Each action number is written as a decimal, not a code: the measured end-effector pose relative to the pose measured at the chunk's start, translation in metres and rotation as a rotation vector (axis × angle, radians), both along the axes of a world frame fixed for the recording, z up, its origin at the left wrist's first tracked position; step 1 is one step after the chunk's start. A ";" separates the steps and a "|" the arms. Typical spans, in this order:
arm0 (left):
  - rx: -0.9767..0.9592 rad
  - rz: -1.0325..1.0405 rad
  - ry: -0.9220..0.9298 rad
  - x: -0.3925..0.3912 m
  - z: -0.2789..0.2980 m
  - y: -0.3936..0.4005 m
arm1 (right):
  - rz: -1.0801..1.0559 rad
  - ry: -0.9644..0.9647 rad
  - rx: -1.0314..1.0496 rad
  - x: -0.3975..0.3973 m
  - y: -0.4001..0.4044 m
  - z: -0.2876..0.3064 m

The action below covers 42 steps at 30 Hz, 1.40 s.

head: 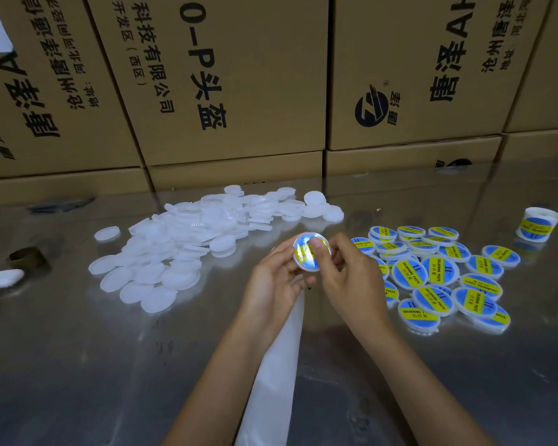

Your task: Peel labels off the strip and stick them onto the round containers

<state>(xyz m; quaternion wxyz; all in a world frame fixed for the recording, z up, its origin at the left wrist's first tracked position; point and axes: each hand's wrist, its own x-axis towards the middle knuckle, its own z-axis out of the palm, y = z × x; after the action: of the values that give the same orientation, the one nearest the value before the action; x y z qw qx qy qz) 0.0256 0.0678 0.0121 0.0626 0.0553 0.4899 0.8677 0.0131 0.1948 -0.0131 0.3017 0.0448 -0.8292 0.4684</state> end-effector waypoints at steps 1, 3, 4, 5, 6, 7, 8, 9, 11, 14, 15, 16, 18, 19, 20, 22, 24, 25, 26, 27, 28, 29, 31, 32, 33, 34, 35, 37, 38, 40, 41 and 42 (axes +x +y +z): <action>-0.047 0.014 0.016 0.000 0.000 -0.001 | 0.009 0.016 0.004 0.000 0.001 0.001; -0.186 0.069 0.080 0.001 -0.001 -0.003 | 0.026 0.046 0.038 -0.001 0.003 0.001; -0.263 0.092 0.127 0.001 -0.003 -0.004 | 0.028 0.061 0.063 -0.001 0.004 0.000; -0.331 0.096 0.181 0.002 -0.004 -0.006 | 0.030 0.072 0.085 -0.001 0.005 0.000; -0.381 0.087 0.228 0.002 -0.004 -0.007 | 0.040 0.076 0.099 -0.001 0.006 0.000; -0.407 0.077 0.253 0.002 -0.004 -0.009 | 0.060 0.074 0.104 -0.002 0.007 0.000; -0.411 0.073 0.256 0.002 -0.004 -0.010 | 0.085 0.065 0.099 -0.003 0.008 -0.001; -0.402 0.073 0.250 0.002 -0.003 -0.012 | 0.114 0.051 0.084 -0.003 0.009 0.000; -0.373 0.091 0.228 0.003 -0.003 -0.014 | 0.182 0.017 0.007 -0.003 0.009 0.002; -0.280 0.177 0.161 0.002 -0.002 -0.016 | 0.325 -0.055 -0.079 -0.002 0.006 0.003; -0.242 0.210 0.139 0.001 -0.002 -0.016 | 0.372 -0.081 -0.074 -0.002 0.004 0.003; -0.209 0.238 0.121 0.001 -0.002 -0.017 | 0.413 -0.096 -0.065 -0.001 0.002 0.002; -0.155 0.272 0.094 0.001 -0.002 -0.017 | 0.449 -0.074 -0.067 0.000 -0.002 0.001; -0.138 0.281 0.081 0.002 -0.001 -0.017 | 0.442 -0.050 -0.084 0.000 -0.002 0.002; -0.128 0.284 0.068 0.002 -0.001 -0.016 | 0.425 -0.028 -0.109 0.000 -0.002 0.003; -0.113 0.284 0.038 0.003 0.000 -0.014 | 0.392 -0.011 -0.178 -0.001 0.000 0.006; -0.120 0.291 0.016 0.003 0.001 -0.014 | 0.398 -0.007 -0.240 -0.001 0.001 0.008; -0.130 0.292 0.016 0.003 0.001 -0.014 | 0.407 -0.011 -0.264 0.001 0.001 0.009; -0.143 0.289 0.018 0.004 0.000 -0.014 | 0.409 -0.017 -0.287 0.002 0.000 0.010; -0.154 0.284 0.022 0.004 0.000 -0.014 | 0.404 -0.022 -0.311 0.004 0.000 0.010; -0.161 0.274 0.026 0.004 -0.001 -0.013 | 0.392 -0.025 -0.333 0.005 0.000 0.010; -0.169 0.263 0.031 0.004 -0.002 -0.012 | 0.371 -0.027 -0.348 0.005 0.000 0.010; -0.212 0.237 0.060 0.003 -0.003 -0.013 | 0.322 -0.040 -0.357 0.005 0.001 0.009; -0.246 0.216 0.086 0.003 -0.003 -0.014 | 0.303 -0.048 -0.362 0.005 0.001 0.009; -0.277 0.185 0.112 0.002 -0.003 -0.014 | 0.287 -0.056 -0.371 0.004 0.001 0.008; -0.298 0.148 0.135 0.002 -0.003 -0.015 | 0.276 -0.066 -0.378 0.004 0.002 0.008; -0.315 0.110 0.154 0.001 -0.003 -0.016 | 0.274 -0.081 -0.381 0.003 0.003 0.008; -0.368 0.062 0.188 0.000 -0.003 -0.018 | 0.290 -0.124 -0.376 0.002 0.003 0.008; -0.400 0.053 0.201 0.000 -0.003 -0.019 | 0.305 -0.151 -0.375 0.001 0.004 0.008; -0.437 0.061 0.211 -0.001 -0.003 -0.019 | 0.327 -0.201 -0.395 0.000 0.004 0.007; -0.434 0.081 0.202 -0.001 -0.003 -0.020 | 0.339 -0.221 -0.408 -0.001 0.005 0.007; -0.421 0.110 0.181 -0.001 -0.003 -0.020 | 0.362 -0.235 -0.416 -0.001 0.005 0.007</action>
<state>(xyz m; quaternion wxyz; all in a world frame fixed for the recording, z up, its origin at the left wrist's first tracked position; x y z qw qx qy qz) 0.0247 0.0474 0.0094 -0.0186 0.0921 0.6659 0.7401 0.0122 0.2001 -0.0058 0.1181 0.0746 -0.7233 0.6763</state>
